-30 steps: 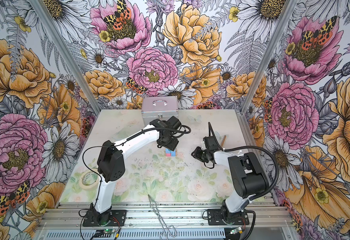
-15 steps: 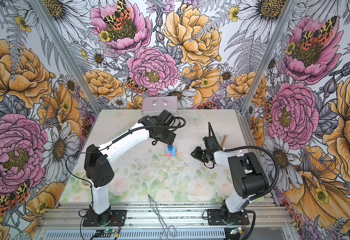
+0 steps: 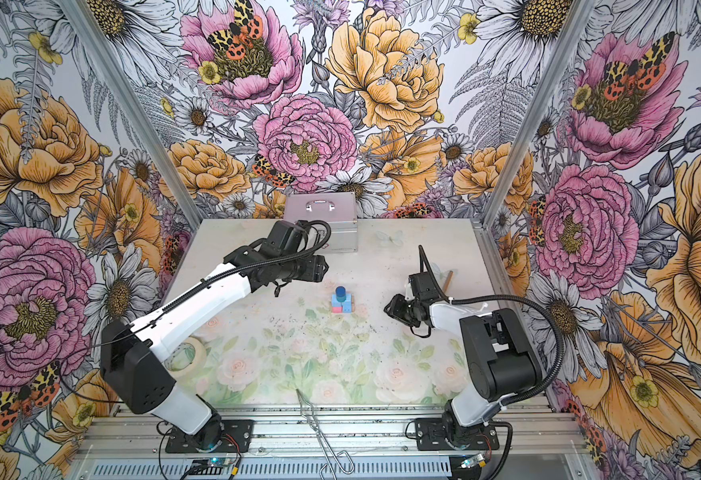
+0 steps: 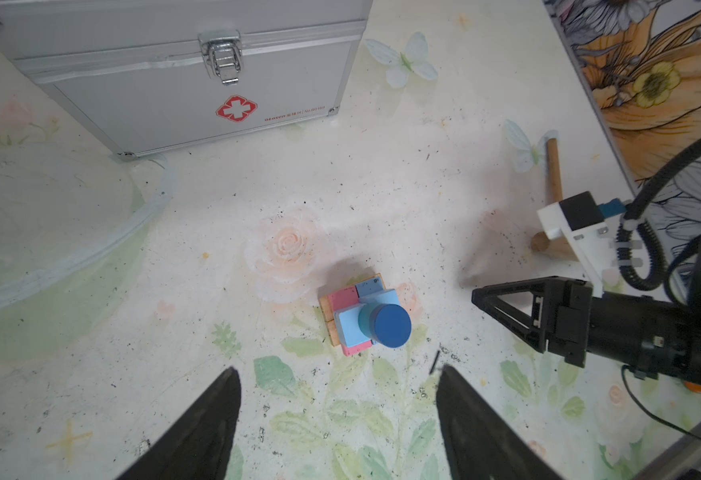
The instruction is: Build the wood block tower
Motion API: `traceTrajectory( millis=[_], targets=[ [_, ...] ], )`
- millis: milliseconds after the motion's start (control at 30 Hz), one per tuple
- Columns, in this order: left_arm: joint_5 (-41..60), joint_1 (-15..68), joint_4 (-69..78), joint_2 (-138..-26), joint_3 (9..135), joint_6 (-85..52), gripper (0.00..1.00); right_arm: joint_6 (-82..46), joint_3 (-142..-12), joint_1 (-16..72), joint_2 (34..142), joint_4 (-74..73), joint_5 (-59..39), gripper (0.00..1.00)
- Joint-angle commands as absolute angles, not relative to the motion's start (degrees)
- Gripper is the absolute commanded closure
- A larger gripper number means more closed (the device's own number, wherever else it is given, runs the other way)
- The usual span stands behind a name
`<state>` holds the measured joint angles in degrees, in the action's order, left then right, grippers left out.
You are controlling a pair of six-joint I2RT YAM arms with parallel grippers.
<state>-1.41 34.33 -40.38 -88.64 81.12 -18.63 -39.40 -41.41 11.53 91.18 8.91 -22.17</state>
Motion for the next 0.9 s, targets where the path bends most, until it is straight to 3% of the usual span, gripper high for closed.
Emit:
traceTrajectory(
  millis=[0,467,633,867],
  targets=[
    [2.67,31.82,-29.33,-83.3,75.64,-21.16,0.24,-38.94,-43.04,11.25,88.81,12.27,-19.91,0.54],
    [6.26,22.37,-9.51,-64.77,50.18,-26.53,0.23,-40.04,-43.95,11.44,81.13,17.1,-18.8,0.34],
    [9.54,20.73,-4.68,-65.48,44.45,-29.23,0.25,-41.32,-43.33,13.09,79.06,17.09,-18.61,0.3],
    [14.24,20.82,1.33,-70.62,39.21,-32.54,0.33,-42.4,-43.42,17.6,79.98,17.13,-18.47,0.33]
  ],
)
